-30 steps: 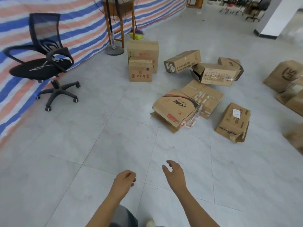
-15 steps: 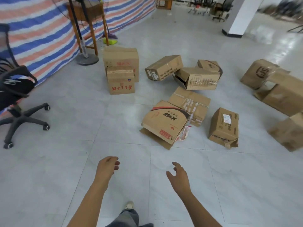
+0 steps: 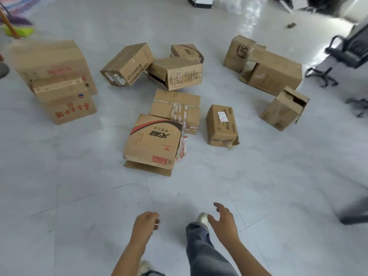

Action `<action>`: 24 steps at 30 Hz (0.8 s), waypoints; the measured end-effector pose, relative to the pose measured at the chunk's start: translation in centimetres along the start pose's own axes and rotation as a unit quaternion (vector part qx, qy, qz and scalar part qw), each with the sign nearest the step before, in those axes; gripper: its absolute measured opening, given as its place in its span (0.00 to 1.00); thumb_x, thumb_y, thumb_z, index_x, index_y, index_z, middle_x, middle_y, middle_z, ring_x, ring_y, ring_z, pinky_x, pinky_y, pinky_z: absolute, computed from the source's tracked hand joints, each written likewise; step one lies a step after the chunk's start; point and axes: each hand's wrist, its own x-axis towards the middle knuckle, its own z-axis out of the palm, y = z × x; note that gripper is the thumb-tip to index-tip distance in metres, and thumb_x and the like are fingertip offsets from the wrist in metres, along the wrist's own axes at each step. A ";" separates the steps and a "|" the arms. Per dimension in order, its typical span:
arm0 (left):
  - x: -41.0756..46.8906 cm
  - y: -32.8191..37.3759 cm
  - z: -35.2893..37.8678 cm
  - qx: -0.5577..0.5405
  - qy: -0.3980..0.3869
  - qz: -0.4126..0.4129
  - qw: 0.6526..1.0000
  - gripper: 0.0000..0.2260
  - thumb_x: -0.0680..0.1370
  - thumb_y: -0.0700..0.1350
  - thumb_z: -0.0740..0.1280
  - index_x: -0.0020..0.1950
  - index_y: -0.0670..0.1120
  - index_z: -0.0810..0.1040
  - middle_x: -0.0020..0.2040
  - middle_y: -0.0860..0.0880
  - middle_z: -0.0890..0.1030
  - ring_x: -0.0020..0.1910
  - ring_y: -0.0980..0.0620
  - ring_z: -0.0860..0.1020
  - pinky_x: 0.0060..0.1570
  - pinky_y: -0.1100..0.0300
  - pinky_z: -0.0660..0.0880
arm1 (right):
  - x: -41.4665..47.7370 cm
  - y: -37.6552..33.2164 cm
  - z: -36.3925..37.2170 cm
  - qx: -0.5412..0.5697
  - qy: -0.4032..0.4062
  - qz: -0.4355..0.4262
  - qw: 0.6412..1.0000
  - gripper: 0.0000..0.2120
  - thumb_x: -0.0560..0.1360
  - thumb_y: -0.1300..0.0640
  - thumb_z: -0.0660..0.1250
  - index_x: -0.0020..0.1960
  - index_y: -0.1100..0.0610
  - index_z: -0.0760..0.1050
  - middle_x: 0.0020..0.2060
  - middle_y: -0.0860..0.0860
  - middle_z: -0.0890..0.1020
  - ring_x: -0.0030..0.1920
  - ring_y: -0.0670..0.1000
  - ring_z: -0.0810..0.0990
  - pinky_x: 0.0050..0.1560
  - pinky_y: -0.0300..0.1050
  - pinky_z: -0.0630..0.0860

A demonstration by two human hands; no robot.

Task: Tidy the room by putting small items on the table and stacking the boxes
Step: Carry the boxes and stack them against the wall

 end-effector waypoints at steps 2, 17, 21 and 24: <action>1.9 2.2 0.2 0.003 0.032 0.019 0.999 0.07 0.78 0.39 0.62 0.42 0.40 0.76 0.39 0.43 0.78 0.36 0.49 0.75 0.36 0.59 0.67 | 2.3 -0.5 -1.1 0.014 0.014 -0.014 1.000 0.22 0.78 0.53 0.60 0.72 0.51 0.61 0.64 0.50 0.70 0.65 0.50 0.66 0.51 0.37 0.64; 9.1 17.8 27.0 0.186 -0.086 0.110 0.973 0.07 0.79 0.41 0.61 0.42 0.45 0.75 0.43 0.46 0.80 0.41 0.50 0.77 0.49 0.56 0.70 | 19.7 9.1 -19.5 0.153 0.118 0.050 0.980 0.22 0.78 0.54 0.63 0.70 0.54 0.64 0.64 0.54 0.71 0.66 0.52 0.67 0.61 0.43 0.68; 11.8 20.4 31.0 0.222 -0.055 0.113 0.967 0.09 0.79 0.41 0.60 0.39 0.46 0.74 0.42 0.46 0.79 0.45 0.46 0.75 0.52 0.53 0.70 | 20.8 13.2 -21.2 0.206 0.127 0.120 0.963 0.22 0.78 0.54 0.62 0.70 0.55 0.65 0.64 0.54 0.72 0.66 0.52 0.67 0.61 0.44 0.67; 14.3 21.7 34.6 0.241 -0.054 0.090 0.965 0.09 0.78 0.39 0.61 0.37 0.42 0.73 0.39 0.44 0.75 0.43 0.45 0.72 0.43 0.55 0.67 | 22.5 15.4 -22.7 0.231 0.138 0.162 0.949 0.22 0.78 0.55 0.62 0.70 0.55 0.65 0.64 0.55 0.72 0.67 0.52 0.67 0.62 0.45 0.67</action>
